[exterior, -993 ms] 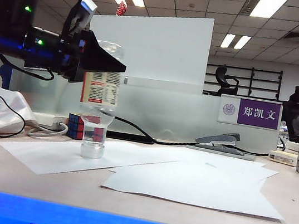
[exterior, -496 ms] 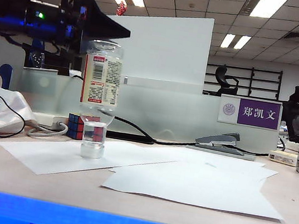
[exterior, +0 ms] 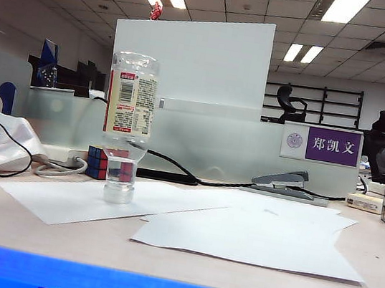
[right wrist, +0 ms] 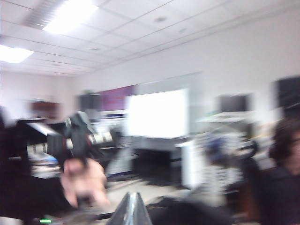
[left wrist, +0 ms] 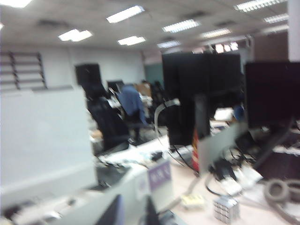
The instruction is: Flip the plastic bottle upside down.
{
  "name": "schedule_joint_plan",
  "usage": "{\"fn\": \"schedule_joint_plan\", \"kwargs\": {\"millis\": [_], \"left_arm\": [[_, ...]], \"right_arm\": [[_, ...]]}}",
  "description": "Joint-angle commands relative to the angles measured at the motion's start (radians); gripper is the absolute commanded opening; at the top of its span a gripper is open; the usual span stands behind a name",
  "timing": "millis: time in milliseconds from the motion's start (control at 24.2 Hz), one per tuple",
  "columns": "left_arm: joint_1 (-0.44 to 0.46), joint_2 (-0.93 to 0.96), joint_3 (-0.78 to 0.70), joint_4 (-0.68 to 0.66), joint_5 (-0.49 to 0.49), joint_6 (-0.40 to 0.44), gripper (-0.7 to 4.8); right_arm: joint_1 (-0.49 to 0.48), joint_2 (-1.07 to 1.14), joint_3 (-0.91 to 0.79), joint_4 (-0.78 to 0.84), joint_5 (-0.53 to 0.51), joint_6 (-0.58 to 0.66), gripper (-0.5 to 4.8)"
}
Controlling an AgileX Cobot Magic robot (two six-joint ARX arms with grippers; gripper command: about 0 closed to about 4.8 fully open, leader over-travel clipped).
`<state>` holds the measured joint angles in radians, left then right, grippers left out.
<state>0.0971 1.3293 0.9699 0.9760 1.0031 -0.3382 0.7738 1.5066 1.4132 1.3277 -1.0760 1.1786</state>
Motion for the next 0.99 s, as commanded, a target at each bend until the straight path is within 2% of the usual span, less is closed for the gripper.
{"fn": "schedule_joint_plan", "kwargs": {"millis": [41,124,165,207,248,414,496,538,579,621,662,703,745,786,827,869,952,993], "left_arm": [[0.178,-0.140,0.003,0.036,0.033,-0.233,-0.06],[0.274,-0.198,0.003,0.035,0.051,-0.351,-0.06],[0.322,-0.238,0.002,0.035,0.096,-0.435,-0.06],[0.351,-0.270,0.001,0.032,0.126,-0.476,-0.06],[0.387,-0.335,0.001,0.018,0.134,-0.524,-0.06],[0.427,-0.534,0.001,-0.114,-0.065,-0.514,-0.06],[0.442,-0.637,0.001,-0.264,-0.140,-0.448,-0.06],[0.439,-0.697,0.001,-0.388,-0.175,-0.371,-0.06],[0.439,-0.739,0.001,-0.492,-0.185,-0.289,-0.06],[0.439,-0.786,0.001,-0.652,-0.235,-0.182,-0.06],[0.439,-0.813,0.001,-0.761,-0.282,-0.122,-0.06],[0.434,-0.847,0.001,-0.928,-0.329,-0.028,-0.06],[0.421,-0.864,0.001,-1.022,-0.338,0.025,-0.06],[0.375,-0.883,0.001,-1.160,-0.337,0.121,-0.06],[0.338,-0.891,0.001,-1.237,-0.336,0.183,-0.06],[0.258,-0.912,0.000,-1.357,-0.329,0.280,-0.06],[0.132,-0.966,-0.004,-1.462,-0.352,0.332,-0.06],[0.086,-0.995,-0.004,-1.487,-0.393,0.339,-0.06]], "right_arm": [[-0.152,-0.083,0.004,0.010,0.008,-0.005,-0.03],[-0.269,-0.128,0.004,-0.012,0.027,-0.004,-0.03],[-0.346,-0.159,0.003,-0.043,0.026,-0.004,-0.03],[-0.396,-0.177,0.003,-0.062,0.021,-0.004,-0.03],[-0.509,-0.209,0.003,-0.095,0.011,-0.004,-0.03],[-0.778,-0.283,0.003,-0.235,0.024,-0.005,-0.03],[-0.887,-0.322,-0.002,-0.298,0.026,-0.010,-0.04],[-0.939,-0.334,-0.006,-0.311,0.024,-0.024,-0.04],[-0.964,-0.336,-0.010,-0.314,0.020,-0.027,-0.04],[-0.978,-0.336,-0.021,-0.314,0.020,-0.027,-0.04],[-0.978,-0.336,-0.031,-0.314,0.019,-0.028,-0.04],[-0.978,-0.337,-0.053,-0.314,0.010,-0.027,-0.04],[-0.978,-0.341,-0.071,-0.314,-0.005,-0.027,-0.04],[-0.977,-0.357,-0.111,-0.314,-0.014,-0.027,-0.04],[-0.977,-0.370,-0.142,-0.314,-0.014,-0.027,-0.04],[-0.977,-0.393,-0.197,-0.314,-0.010,-0.027,-0.05],[-0.977,-0.430,-0.279,-0.314,0.000,-0.027,-0.05],[-0.977,-0.445,-0.309,-0.314,0.000,-0.027,-0.04]]}}
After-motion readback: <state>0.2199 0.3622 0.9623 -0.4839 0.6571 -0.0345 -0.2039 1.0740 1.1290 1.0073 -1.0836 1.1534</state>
